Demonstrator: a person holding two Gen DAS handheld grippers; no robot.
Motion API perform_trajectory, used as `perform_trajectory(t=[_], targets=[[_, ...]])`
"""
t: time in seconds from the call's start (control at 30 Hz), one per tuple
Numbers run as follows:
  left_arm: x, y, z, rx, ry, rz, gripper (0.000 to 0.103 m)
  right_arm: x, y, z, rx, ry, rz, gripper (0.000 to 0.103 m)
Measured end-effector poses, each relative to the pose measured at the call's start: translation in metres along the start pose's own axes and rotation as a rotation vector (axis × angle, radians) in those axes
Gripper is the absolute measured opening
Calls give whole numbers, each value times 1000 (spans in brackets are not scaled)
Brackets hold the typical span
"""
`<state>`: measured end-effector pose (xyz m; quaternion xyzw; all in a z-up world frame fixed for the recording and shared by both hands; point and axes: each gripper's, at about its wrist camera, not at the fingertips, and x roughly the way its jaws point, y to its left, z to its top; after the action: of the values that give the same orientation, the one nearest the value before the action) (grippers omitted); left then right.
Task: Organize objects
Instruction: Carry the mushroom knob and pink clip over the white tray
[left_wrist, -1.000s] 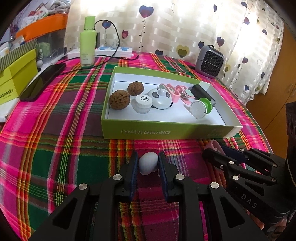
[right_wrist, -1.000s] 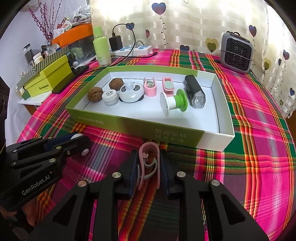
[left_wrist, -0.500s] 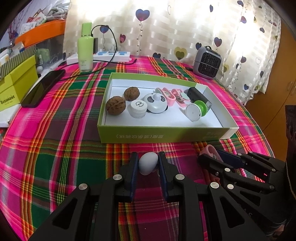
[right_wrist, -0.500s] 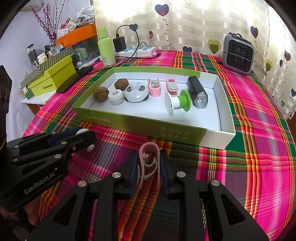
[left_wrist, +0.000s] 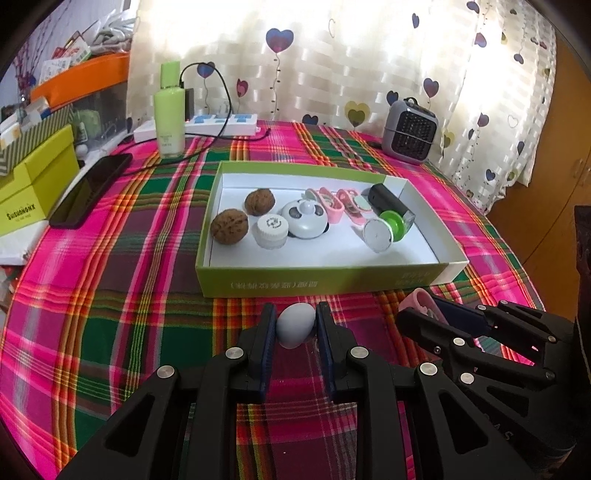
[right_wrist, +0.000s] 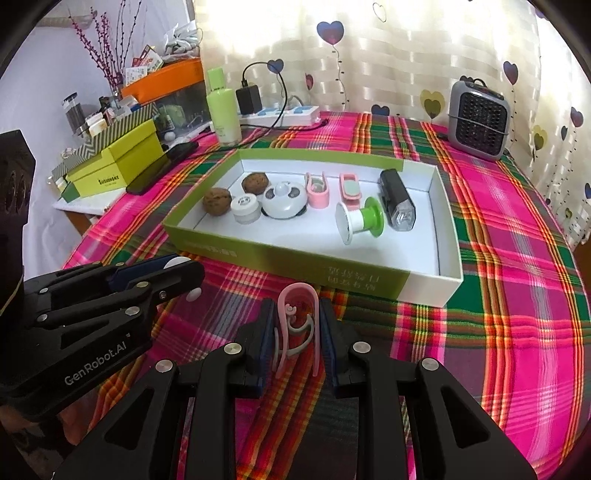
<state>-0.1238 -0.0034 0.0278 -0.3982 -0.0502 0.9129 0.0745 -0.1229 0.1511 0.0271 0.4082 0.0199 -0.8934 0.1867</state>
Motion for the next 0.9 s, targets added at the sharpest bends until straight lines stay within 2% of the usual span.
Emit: perform_trajectory(t=[0.6,0.9], targets=[[-3,-9,23,26,-34,-15,20,-10,-8,17,2,-44,0,24],[6,-10,37,30,-34,-18,20,-10,-26,29,30,-61,-22,24]])
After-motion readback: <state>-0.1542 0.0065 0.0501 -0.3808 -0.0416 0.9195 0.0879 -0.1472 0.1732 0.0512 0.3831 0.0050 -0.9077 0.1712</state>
